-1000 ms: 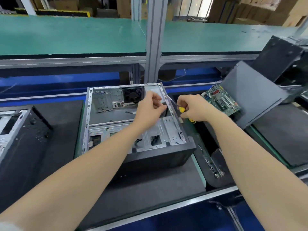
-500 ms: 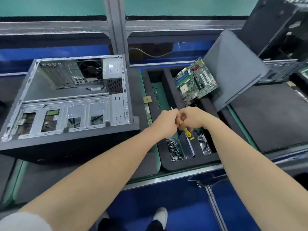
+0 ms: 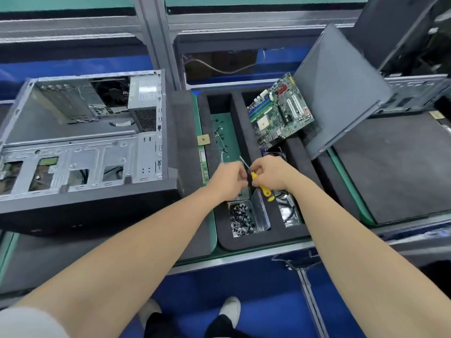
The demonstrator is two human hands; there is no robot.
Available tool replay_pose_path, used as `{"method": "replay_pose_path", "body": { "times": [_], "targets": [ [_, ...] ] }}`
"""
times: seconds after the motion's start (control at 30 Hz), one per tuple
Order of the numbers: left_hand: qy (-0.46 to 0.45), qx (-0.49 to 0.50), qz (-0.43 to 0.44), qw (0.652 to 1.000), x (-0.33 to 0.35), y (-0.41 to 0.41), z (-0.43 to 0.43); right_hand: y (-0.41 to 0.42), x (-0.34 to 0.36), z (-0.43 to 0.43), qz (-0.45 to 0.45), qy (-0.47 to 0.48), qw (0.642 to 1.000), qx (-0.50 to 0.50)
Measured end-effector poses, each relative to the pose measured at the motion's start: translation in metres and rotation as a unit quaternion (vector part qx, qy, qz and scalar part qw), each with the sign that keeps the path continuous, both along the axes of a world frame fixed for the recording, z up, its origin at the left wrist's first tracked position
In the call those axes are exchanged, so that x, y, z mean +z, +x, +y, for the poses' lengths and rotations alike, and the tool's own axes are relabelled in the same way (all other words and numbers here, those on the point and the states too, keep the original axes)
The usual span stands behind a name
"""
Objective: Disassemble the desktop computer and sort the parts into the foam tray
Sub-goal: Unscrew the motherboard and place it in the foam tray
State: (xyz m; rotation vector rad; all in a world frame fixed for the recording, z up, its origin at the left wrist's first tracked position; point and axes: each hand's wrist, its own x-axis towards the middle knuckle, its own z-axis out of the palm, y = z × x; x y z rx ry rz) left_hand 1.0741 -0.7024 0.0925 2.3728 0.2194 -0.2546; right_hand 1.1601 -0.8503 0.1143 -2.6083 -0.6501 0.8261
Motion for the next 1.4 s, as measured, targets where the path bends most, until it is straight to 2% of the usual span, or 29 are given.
{"method": "replay_pose_path", "body": {
  "times": [0.13,0.3,0.53,0.7,0.83,1.07,1.2,1.4],
  "targets": [
    [0.0,0.051,-0.109,0.993,0.044,0.011,0.023,0.005,0.04,0.022,-0.025,0.131,0.989,-0.058],
    [0.083,0.093,-0.218,0.968,0.106,0.006,0.088,-0.003,0.103,0.084,-0.056,0.28,0.957,-0.051],
    [0.12,0.162,-0.223,0.954,0.138,-0.053,0.213,-0.047,0.146,0.203,-0.118,0.383,0.915,-0.049],
    [0.133,0.158,-0.2,0.958,0.14,-0.106,0.301,-0.09,0.154,0.288,-0.146,0.41,0.899,-0.043],
    [0.093,0.164,-0.179,0.966,0.139,-0.142,0.355,-0.121,0.151,0.346,-0.16,0.448,0.88,-0.014],
    [0.084,0.106,-0.119,0.984,0.126,-0.177,0.419,-0.15,0.147,0.411,-0.173,0.392,0.9,0.08],
    [0.076,0.081,-0.132,0.985,0.117,-0.186,0.442,-0.164,0.142,0.434,-0.196,0.356,0.907,0.112],
    [0.07,0.064,-0.142,0.985,0.105,-0.191,0.465,-0.179,0.134,0.454,-0.197,0.331,0.916,0.109]
  ]
}}
